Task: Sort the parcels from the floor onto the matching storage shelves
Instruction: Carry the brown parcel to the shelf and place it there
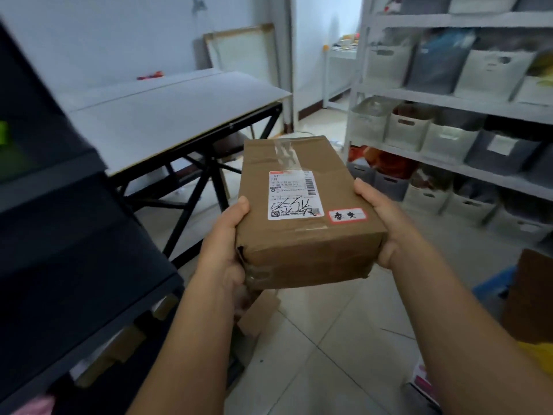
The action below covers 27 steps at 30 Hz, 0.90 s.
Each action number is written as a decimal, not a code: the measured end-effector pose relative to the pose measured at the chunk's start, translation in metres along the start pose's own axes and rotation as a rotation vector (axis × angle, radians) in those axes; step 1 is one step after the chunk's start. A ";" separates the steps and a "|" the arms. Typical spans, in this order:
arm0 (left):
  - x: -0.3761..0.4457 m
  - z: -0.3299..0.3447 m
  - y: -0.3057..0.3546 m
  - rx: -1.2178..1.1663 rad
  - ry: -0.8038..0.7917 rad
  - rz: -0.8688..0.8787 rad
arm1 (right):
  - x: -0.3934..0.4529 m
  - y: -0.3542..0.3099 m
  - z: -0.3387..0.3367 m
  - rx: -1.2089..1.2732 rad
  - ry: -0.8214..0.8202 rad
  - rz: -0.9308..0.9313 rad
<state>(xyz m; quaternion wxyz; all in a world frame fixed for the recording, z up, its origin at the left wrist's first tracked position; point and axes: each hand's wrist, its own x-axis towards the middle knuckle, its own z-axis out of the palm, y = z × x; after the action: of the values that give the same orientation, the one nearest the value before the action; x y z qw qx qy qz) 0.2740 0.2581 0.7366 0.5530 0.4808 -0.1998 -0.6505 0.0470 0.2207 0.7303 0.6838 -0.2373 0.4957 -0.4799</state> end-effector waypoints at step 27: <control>-0.193 -0.064 0.051 0.076 0.311 0.499 | -0.123 0.018 0.107 0.047 -0.506 -0.024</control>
<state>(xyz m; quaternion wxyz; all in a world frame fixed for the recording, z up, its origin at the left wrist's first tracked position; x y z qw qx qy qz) 0.3409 0.4360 0.8262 0.7015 0.5310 -0.2488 -0.4050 0.1459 0.3216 0.8134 0.7855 -0.3399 0.2948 -0.4249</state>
